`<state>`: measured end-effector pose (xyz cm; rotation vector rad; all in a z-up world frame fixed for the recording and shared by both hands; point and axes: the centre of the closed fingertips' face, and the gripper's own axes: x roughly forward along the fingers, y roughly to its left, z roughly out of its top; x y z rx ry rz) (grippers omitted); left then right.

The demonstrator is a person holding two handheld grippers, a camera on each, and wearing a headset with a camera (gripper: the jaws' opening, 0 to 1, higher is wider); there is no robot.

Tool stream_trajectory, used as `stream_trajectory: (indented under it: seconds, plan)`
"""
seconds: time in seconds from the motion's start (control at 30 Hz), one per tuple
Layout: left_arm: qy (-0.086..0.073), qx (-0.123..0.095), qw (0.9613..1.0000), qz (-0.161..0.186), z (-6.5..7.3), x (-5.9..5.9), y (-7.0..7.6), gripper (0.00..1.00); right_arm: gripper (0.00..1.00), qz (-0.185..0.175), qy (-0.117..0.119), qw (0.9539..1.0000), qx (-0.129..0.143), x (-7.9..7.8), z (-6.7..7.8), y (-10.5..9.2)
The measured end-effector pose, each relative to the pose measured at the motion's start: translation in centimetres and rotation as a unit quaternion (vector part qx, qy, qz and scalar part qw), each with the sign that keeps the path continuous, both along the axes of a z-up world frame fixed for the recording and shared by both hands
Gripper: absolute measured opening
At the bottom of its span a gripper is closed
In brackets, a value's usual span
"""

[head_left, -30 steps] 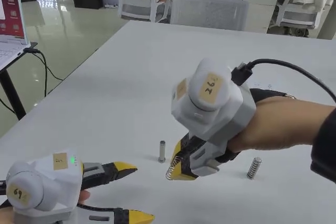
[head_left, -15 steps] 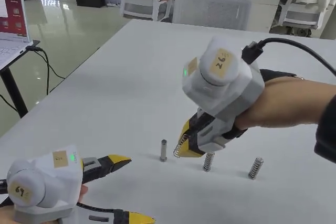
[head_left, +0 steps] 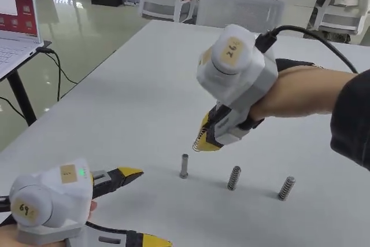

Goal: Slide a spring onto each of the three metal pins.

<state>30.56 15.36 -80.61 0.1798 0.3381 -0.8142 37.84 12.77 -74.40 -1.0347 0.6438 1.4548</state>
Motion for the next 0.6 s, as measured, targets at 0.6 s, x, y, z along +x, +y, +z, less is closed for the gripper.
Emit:
stream_trajectory:
  seconds: [0.6]
  plan:
    - [-0.017, 0.02, 0.9997, -0.001, -0.1, 0.1, 0.6, 0.83, 0.09, 0.006, 0.019, 0.9984, -0.052, 1.8, -3.8, 1.6]
